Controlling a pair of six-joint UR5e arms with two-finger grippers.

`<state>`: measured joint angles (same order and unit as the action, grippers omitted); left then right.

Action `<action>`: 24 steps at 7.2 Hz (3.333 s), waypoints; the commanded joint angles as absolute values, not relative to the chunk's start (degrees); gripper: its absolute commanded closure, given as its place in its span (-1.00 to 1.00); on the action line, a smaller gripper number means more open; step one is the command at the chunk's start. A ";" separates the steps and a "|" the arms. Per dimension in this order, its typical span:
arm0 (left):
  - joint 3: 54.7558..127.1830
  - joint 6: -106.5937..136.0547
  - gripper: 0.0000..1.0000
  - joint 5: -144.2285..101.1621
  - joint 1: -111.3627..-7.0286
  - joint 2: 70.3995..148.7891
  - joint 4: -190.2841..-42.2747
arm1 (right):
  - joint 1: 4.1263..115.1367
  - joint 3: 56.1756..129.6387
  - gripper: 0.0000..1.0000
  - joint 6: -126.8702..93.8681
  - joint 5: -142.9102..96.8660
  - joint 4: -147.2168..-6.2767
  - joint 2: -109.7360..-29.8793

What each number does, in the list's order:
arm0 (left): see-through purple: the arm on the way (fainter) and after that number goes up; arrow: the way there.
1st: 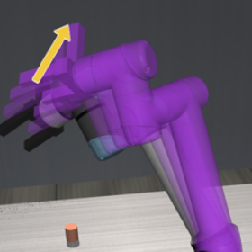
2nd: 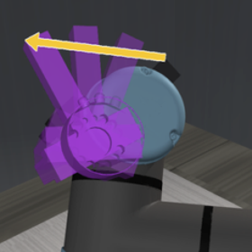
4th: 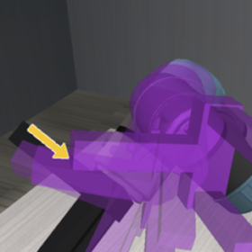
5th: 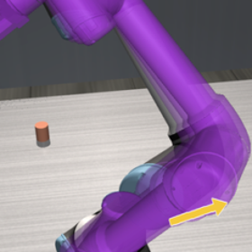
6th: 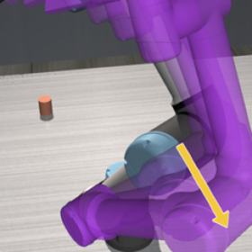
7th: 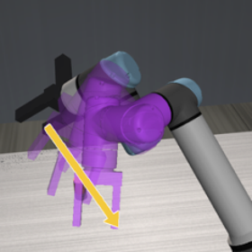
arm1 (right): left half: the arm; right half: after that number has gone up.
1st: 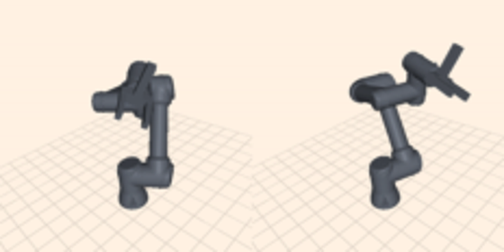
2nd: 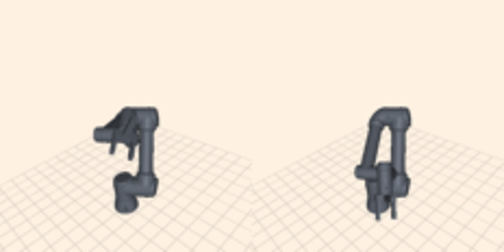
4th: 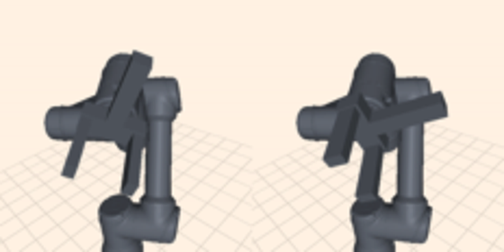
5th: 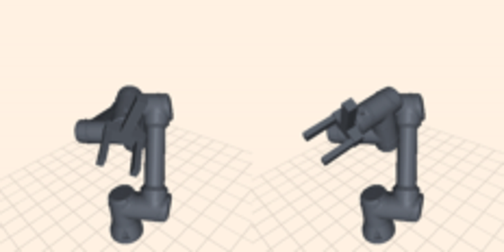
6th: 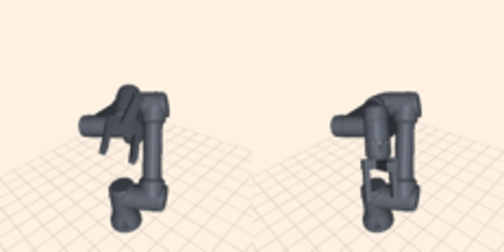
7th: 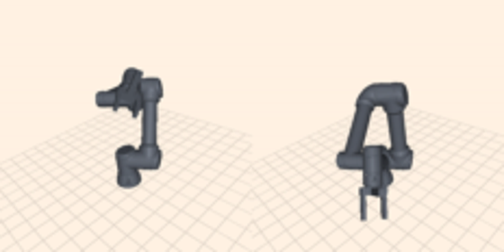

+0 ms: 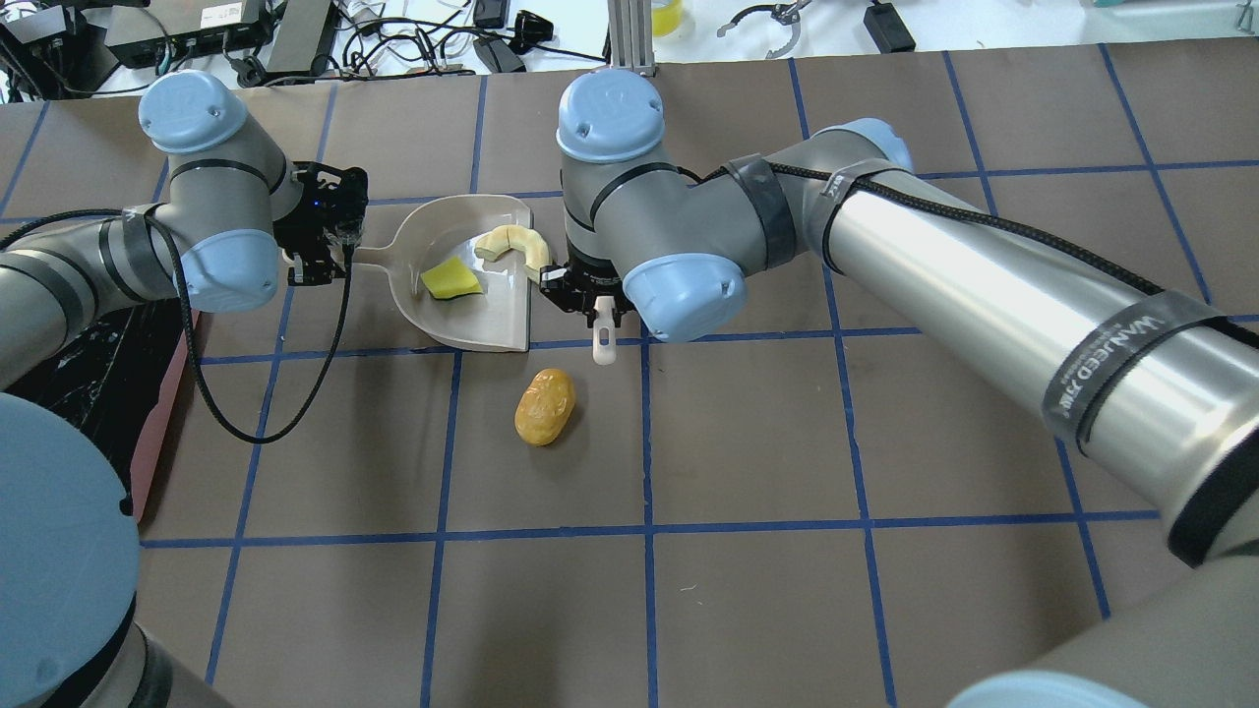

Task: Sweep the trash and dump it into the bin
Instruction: 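Brush the peel and sponge deeper into the dustpan with the right gripper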

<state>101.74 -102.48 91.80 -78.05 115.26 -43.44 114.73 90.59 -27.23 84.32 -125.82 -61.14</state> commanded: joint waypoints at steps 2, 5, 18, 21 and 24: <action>101.78 -102.31 1.00 91.93 -78.05 115.31 -43.42 | 117.41 89.91 1.00 -36.36 79.30 -129.28 -59.59; 101.78 -102.30 1.00 91.93 -78.05 115.31 -43.42 | 118.99 86.33 1.00 -44.60 77.27 -128.93 -59.86; 101.69 -102.30 1.00 91.93 -78.14 115.31 -43.42 | 123.04 85.61 1.00 -49.04 78.84 -135.26 -54.84; 102.13 -103.18 1.00 91.41 -78.05 113.74 -43.42 | 119.90 85.95 1.00 -39.36 79.88 -126.54 -59.12; 104.83 -111.50 1.00 91.06 -75.68 108.92 -44.82 | 114.70 89.97 1.00 -30.61 84.43 -109.12 -72.37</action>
